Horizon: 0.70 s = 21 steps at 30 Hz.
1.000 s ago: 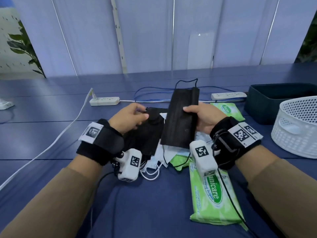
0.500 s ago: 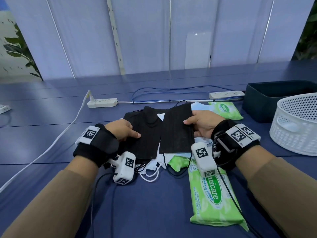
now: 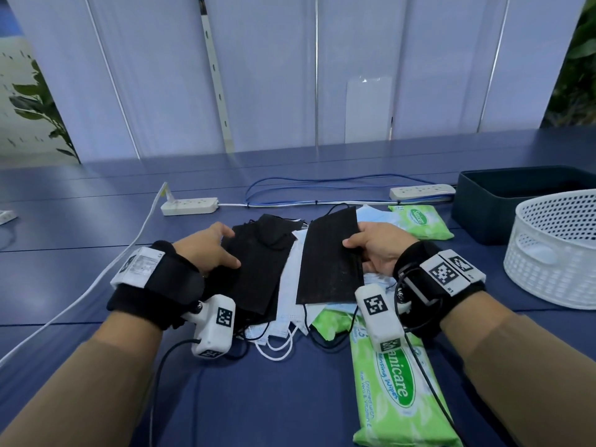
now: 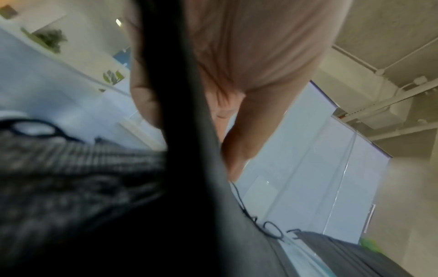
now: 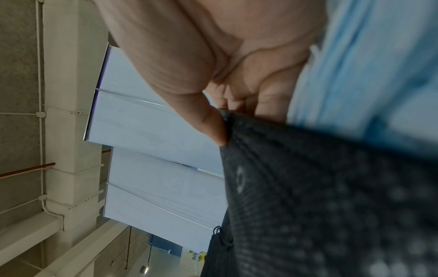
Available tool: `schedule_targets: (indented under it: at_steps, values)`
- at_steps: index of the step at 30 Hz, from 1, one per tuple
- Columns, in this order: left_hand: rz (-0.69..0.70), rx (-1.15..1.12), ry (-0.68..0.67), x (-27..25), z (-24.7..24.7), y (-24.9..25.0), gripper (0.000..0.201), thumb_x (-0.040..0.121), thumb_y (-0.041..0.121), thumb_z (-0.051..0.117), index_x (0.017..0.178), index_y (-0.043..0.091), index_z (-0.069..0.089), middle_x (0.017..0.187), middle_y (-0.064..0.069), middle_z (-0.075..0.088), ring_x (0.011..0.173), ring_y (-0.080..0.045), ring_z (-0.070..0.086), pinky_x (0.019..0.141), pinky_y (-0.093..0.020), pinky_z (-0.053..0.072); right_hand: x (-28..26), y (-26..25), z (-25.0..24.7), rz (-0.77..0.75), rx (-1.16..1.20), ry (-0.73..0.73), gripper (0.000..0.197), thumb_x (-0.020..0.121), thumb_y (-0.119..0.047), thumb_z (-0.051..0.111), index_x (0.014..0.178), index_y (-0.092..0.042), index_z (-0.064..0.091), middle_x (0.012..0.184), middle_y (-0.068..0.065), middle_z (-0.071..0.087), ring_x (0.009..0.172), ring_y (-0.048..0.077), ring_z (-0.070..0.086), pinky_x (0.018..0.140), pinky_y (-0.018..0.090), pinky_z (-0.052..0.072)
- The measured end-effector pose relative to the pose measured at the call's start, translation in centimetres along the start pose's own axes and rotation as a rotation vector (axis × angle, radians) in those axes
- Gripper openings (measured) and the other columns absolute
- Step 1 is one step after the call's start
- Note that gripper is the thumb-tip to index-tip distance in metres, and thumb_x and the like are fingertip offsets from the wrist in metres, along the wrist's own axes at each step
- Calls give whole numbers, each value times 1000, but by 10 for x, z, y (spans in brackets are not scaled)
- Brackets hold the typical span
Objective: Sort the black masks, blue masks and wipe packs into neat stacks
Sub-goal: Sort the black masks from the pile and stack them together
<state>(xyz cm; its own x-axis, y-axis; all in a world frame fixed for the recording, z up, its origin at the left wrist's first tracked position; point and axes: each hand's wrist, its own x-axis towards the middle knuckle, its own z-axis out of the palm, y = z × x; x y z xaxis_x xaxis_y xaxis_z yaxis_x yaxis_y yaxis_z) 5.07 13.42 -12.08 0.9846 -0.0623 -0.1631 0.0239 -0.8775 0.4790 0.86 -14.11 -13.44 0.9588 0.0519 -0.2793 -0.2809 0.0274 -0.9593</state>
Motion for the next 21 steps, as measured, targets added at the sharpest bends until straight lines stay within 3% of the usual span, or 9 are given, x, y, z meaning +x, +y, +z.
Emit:
schedule_targets:
  at_steps: [4, 8, 11, 13, 16, 21]
  values:
    - [13, 120, 109, -5, -11, 4, 56, 79, 16, 73, 127, 15, 44, 95, -6, 57, 87, -23, 55, 78, -28, 43, 1, 1, -1, 0, -1, 3, 26, 93, 6, 39, 88, -11, 57, 83, 8, 62, 68, 18, 59, 40, 23, 51]
    - [34, -23, 175, -11, -39, -2, 52, 77, 15, 76, 120, 19, 47, 97, -13, 64, 85, -31, 63, 81, -40, 53, 3, 2, -1, -9, -4, 15, 28, 93, 7, 39, 86, -12, 58, 82, 8, 62, 67, 18, 59, 39, 21, 50]
    - [127, -247, 48, -19, -38, 1, 44, 82, 3, 68, 120, 17, 50, 100, -22, 66, 82, -33, 63, 79, -42, 53, 4, 2, -1, -11, -18, 22, 27, 93, 6, 39, 87, -12, 58, 84, 8, 63, 69, 18, 59, 42, 22, 52]
    - [226, -477, -39, -26, -33, 9, 38, 86, -5, 59, 118, 17, 53, 100, -25, 67, 76, -30, 63, 70, -35, 55, 4, 2, 0, -10, -18, 22, 27, 93, 6, 39, 87, -12, 58, 85, 8, 63, 69, 18, 59, 42, 22, 53]
    - [399, -802, -21, -38, -32, 25, 34, 88, -9, 49, 109, 16, 60, 85, -10, 72, 67, -22, 66, 59, -25, 57, 3, 2, -1, -15, -7, 25, 27, 93, 7, 38, 86, -11, 57, 83, 7, 62, 68, 18, 59, 42, 21, 52]
    - [622, -1222, -65, -62, -21, 57, 34, 74, 1, 50, 101, 14, 65, 95, 3, 72, 85, -9, 68, 70, -23, 57, 3, 3, -2, -6, 18, 38, 29, 94, 6, 36, 83, -11, 57, 80, 8, 61, 68, 19, 59, 45, 22, 52]
